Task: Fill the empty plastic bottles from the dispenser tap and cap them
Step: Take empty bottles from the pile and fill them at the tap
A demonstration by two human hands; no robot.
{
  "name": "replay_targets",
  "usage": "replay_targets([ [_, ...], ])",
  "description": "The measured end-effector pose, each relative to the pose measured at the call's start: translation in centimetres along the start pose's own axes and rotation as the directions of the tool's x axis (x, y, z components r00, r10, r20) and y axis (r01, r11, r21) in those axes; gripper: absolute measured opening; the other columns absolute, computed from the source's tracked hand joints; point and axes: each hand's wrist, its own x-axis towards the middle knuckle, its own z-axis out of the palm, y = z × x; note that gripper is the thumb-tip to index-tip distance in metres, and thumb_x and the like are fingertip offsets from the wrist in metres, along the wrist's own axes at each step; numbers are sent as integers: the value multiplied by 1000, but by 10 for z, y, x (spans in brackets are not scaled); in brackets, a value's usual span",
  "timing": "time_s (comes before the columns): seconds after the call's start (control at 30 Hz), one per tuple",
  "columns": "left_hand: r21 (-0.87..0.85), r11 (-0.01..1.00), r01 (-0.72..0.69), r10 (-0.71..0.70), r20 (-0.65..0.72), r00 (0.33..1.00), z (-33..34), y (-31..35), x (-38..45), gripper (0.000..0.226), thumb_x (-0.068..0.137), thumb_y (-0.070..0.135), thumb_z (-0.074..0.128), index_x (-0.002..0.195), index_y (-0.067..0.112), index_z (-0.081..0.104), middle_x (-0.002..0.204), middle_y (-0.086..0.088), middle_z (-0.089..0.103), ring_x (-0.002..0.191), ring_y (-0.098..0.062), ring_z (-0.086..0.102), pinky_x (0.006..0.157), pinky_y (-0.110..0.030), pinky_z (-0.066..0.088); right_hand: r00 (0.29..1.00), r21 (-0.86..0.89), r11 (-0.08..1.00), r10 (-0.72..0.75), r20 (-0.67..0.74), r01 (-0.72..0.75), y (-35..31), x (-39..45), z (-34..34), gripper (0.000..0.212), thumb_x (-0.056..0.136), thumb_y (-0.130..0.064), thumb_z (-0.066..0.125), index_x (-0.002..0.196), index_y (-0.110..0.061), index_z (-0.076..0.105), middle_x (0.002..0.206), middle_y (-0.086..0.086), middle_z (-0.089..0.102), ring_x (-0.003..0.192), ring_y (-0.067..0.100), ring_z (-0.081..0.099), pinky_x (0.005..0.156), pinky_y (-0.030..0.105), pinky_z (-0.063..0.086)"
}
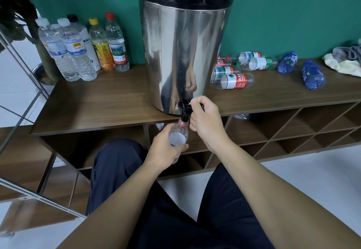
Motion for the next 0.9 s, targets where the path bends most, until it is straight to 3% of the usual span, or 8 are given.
replay_targets([
  [0.63,6,1000,6,-6,9,1000,2,-2,1,64,84,28,98,136,44,65,124,18,75,118,-1,70,111,-44,59,1000,-1,1000,-14,-6,14,0,-3,1,22,117,-25,52,99,-14,58,56,-9,40,51,11,36,52,31,33],
  [0.9,16,1000,22,-22,10,1000,2,1,-1,65,85,27,98,138,42,64,124,21,73,114,7,67,102,-30,57,1000,-16,999,-28,-10,28,1,-2,1,21,117,-25,52,101,-13,59,57,-8,41,52,12,36,52,32,33],
])
